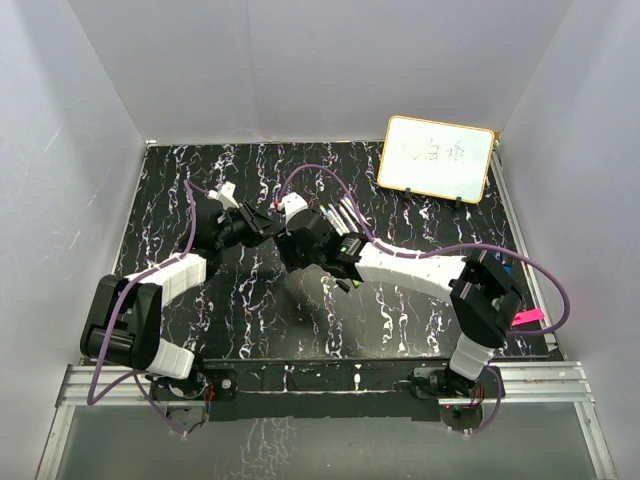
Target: Open the pen caps
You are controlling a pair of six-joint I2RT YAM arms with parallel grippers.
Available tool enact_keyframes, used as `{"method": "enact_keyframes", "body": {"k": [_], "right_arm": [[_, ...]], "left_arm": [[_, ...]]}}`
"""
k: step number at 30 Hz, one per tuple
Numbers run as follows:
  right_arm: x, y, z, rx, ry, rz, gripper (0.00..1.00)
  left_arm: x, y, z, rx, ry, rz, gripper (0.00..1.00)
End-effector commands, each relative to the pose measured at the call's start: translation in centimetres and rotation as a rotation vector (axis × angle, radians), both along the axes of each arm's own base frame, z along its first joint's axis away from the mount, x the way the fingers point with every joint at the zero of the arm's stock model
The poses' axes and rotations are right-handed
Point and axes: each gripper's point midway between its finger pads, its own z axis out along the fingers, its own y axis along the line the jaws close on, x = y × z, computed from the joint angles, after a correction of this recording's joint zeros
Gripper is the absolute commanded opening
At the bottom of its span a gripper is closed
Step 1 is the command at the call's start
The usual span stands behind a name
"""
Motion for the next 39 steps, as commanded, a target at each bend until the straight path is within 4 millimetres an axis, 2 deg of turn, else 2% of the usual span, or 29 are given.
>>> {"method": "enact_keyframes", "body": {"k": [1, 3, 9, 14, 17, 26, 31, 39], "right_arm": [[1.1, 0.5, 3.8, 0.078, -0.081, -0.009, 0.51], [1.2, 0.6, 3.6, 0.073, -0.078, -0.006, 0.53], [1.4, 1.0, 3.1, 0.067, -0.071, -0.001, 0.52], [1.7, 1.5, 2.4, 0.061, -0.064, 0.000, 0.44], [1.9, 1.6, 2.1, 0.060, -0.058, -0.004, 0.35], [2.2, 1.3, 1.8, 0.060, -0.052, -0.014, 0.16], [2.2, 1.2, 1.6, 0.061, -0.043, -0.014, 0.00], [2.0, 0.8, 0.9, 0.045, -0.023, -0.023, 0.00]], "left_arm": [[0.4, -0.3, 1.0, -0.003, -0.034, -0.015, 0.00], [0.3, -0.5, 1.2, -0.007, -0.034, -0.020, 0.00], [-0.1, -1.8, 1.9, -0.025, -0.047, -0.050, 0.00], [-0.5, -2.8, 2.2, -0.038, -0.052, -0.066, 0.00], [-0.6, -3.2, 2.6, -0.043, -0.060, -0.065, 0.00], [-0.8, -3.6, 3.1, -0.047, -0.071, -0.065, 0.00], [-0.6, -3.5, 3.4, -0.045, -0.080, -0.050, 0.00], [0.8, -1.7, 2.5, 0.034, -0.077, 0.072, 0.00]]}}
